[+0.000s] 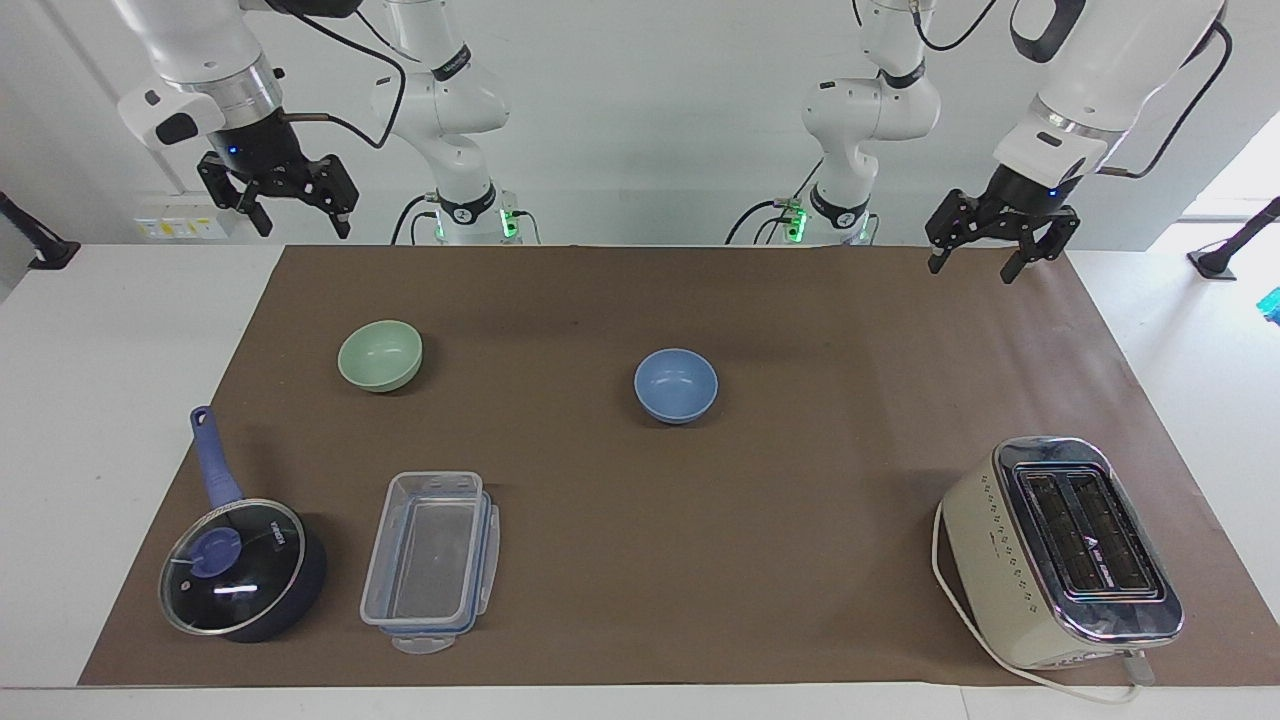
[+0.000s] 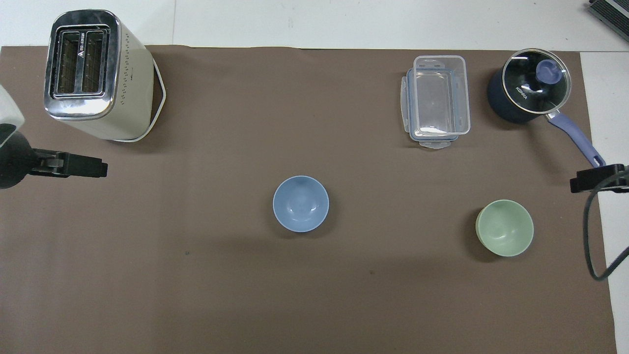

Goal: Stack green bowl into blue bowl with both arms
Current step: 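Release the blue bowl and withdraw the left gripper to rest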

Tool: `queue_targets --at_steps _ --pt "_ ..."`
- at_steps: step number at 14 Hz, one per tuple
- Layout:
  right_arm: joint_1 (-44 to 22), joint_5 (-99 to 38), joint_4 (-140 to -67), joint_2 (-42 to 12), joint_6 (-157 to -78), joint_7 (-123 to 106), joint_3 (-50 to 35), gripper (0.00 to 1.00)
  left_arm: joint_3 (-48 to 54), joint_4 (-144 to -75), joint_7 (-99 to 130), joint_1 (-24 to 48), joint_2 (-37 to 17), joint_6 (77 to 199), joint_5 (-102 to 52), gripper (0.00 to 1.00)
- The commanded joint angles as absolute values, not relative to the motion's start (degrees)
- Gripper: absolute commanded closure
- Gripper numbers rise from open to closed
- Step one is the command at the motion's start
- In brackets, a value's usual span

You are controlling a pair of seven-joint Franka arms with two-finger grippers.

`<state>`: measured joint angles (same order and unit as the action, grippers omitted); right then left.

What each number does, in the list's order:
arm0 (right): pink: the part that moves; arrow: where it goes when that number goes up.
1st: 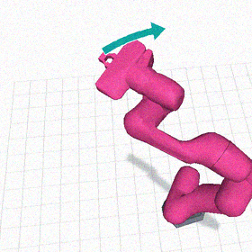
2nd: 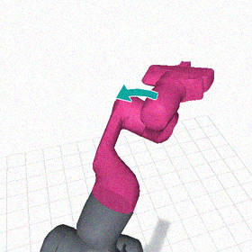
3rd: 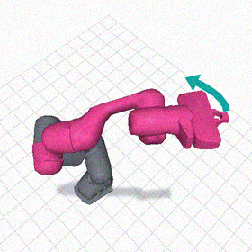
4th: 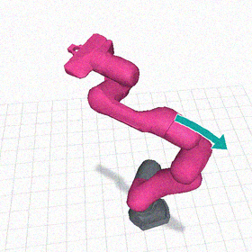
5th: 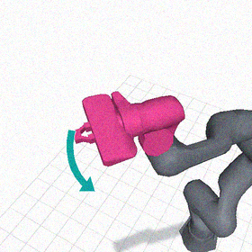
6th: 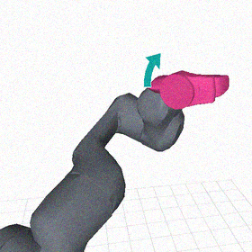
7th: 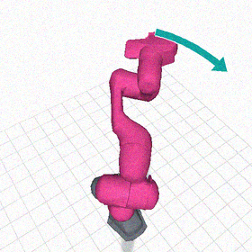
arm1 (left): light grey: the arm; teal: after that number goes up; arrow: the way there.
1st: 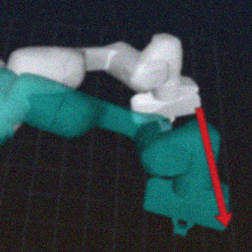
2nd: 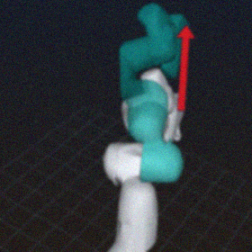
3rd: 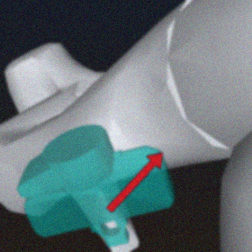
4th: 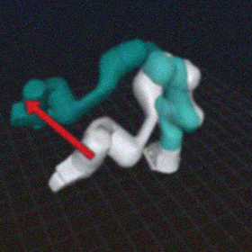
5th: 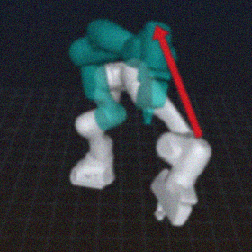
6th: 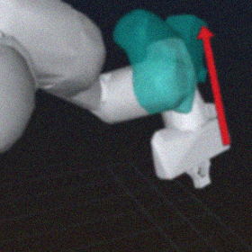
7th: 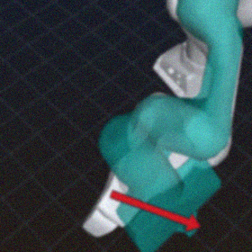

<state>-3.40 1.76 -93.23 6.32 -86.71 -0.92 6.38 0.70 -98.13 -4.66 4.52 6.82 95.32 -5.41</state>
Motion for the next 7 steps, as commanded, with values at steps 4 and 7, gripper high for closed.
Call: queue_targets --at_steps 4,7 --pt "-3.16 2.46 -95.36 7.82 -87.71 -1.58 6.06 0.00 1.49 -91.15 -8.00 3.34 3.17 90.53 -2.55 0.00" --pt "-3.08 2.37 -101.05 8.43 -90.24 -1.76 6.15 0.00 1.41 -86.41 -8.00 3.16 -0.08 87.55 -2.55 0.00"
